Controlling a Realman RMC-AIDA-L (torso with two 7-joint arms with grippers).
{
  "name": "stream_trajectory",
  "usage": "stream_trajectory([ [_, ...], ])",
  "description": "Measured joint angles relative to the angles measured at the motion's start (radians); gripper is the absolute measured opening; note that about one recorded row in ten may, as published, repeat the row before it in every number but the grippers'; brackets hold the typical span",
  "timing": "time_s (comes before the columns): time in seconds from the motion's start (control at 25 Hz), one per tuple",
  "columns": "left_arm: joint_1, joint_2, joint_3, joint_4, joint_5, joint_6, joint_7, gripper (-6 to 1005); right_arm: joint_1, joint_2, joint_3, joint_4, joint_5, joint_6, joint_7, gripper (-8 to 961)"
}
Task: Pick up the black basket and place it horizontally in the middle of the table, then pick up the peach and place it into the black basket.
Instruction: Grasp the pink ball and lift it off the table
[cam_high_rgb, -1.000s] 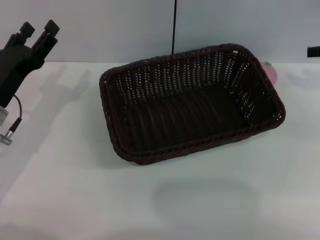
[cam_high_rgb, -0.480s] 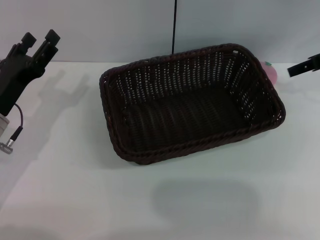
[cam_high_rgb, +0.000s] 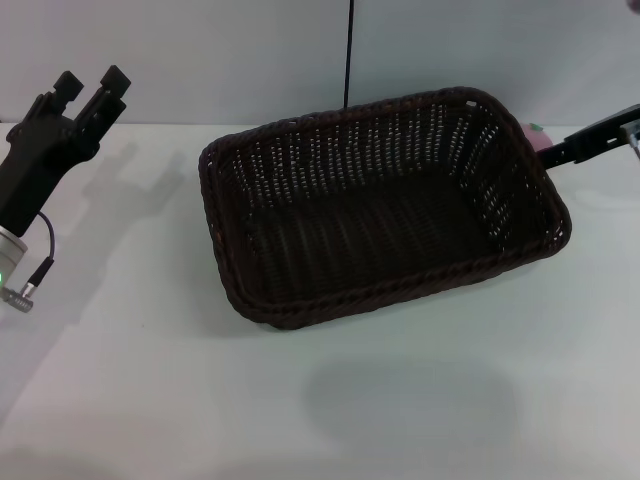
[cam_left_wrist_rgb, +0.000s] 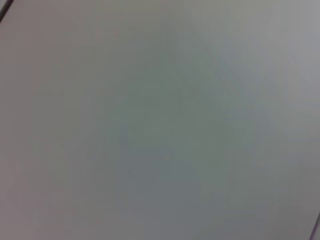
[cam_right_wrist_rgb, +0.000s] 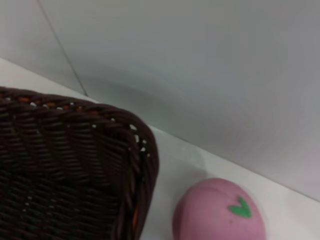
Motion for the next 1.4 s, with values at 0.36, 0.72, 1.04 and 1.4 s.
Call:
stream_trajectory([
  [0.36, 0.000, 0.000, 0.002, -0.011, 0.001, 0.004, -0.002, 793, 0.001, 0.028, -0.043, 0.040, 0.006, 0.096, -0.039, 587],
  [0.72, -0.002, 0.000, 0.002, -0.016, 0.001, 0.005, -0.012, 792, 0.006, 0.044, -0.072, 0.072, 0.008, 0.171, -0.053, 533],
  [1.04, -0.003, 0.000, 0.002, -0.016, 0.001, 0.008, -0.016, 791, -0.012, 0.053, -0.066, 0.053, 0.009, 0.168, -0.053, 398],
  [1.4, 0.006, 0.002, 0.000, -0.015, -0.007, 0.018, -0.016, 790, -0.118, 0.067, -0.057, -0.151, 0.106, 0.067, -0.045, 114],
])
